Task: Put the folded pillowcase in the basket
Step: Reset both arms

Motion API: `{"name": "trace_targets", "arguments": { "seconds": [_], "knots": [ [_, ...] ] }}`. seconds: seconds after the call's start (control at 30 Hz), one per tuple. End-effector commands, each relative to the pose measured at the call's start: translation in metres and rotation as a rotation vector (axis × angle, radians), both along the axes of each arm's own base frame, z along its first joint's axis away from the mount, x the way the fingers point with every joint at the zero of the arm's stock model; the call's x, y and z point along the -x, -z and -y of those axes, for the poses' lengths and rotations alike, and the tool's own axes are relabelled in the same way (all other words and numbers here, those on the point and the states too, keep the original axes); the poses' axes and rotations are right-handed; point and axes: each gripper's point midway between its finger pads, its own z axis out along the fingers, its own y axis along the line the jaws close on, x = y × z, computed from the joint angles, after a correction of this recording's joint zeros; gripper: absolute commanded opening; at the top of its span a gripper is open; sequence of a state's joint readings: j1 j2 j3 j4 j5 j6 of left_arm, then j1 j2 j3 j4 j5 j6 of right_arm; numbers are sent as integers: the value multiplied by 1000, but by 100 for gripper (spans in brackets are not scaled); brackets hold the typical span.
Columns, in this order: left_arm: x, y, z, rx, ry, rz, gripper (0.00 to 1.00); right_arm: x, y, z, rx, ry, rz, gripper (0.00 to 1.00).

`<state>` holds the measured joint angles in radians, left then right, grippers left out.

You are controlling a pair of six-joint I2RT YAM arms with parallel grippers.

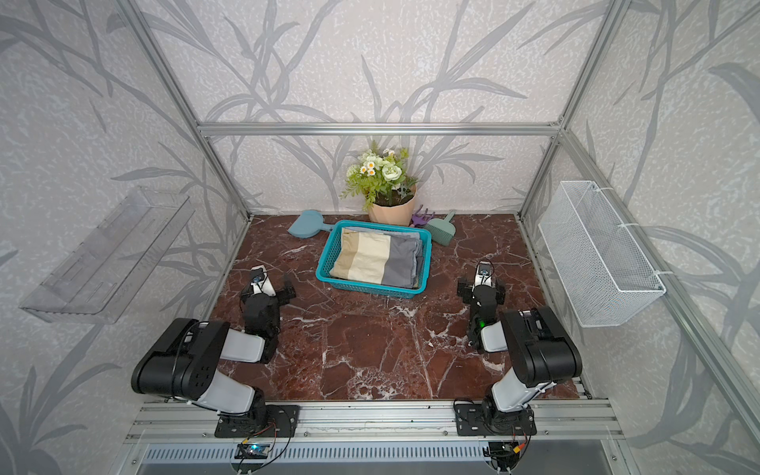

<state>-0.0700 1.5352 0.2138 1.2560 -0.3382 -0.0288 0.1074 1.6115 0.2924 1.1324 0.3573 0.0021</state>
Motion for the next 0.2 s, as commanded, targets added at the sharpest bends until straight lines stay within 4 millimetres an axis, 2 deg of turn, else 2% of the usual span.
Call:
{"name": "trace_targets", "arguments": {
  "seconds": [0.0, 0.17],
  "knots": [
    [-4, -9, 1, -1, 10, 26, 100, -6, -9, -1, 0, 3, 35, 99],
    [-4, -10, 1, -1, 9, 28, 100, -6, -9, 0, 0, 4, 35, 99]
  ]
}}
